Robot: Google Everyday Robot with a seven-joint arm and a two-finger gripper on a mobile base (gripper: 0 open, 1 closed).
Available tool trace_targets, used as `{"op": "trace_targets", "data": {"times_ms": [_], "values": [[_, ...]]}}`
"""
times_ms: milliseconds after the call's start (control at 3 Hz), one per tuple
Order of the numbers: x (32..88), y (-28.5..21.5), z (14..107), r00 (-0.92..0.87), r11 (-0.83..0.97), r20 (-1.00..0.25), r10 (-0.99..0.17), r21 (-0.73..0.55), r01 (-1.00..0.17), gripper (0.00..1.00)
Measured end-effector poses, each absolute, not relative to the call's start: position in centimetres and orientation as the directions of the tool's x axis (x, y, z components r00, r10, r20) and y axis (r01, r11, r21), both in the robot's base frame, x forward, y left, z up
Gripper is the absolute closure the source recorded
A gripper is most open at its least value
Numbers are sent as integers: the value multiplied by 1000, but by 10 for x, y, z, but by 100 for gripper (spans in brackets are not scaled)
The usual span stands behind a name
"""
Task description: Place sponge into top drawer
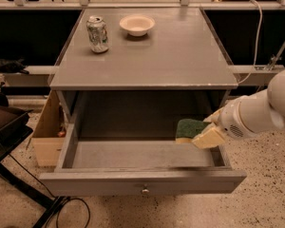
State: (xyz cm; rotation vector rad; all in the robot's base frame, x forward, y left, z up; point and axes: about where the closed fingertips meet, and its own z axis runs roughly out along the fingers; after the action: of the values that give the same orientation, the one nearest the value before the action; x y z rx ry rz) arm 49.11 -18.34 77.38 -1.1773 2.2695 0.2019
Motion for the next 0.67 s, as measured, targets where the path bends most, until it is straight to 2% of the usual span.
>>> {"op": "trace_targets", "data": {"times_ms": [667], "values": [[511,-117,706,-377,471,-495,-783,-75,-879,100]]}}
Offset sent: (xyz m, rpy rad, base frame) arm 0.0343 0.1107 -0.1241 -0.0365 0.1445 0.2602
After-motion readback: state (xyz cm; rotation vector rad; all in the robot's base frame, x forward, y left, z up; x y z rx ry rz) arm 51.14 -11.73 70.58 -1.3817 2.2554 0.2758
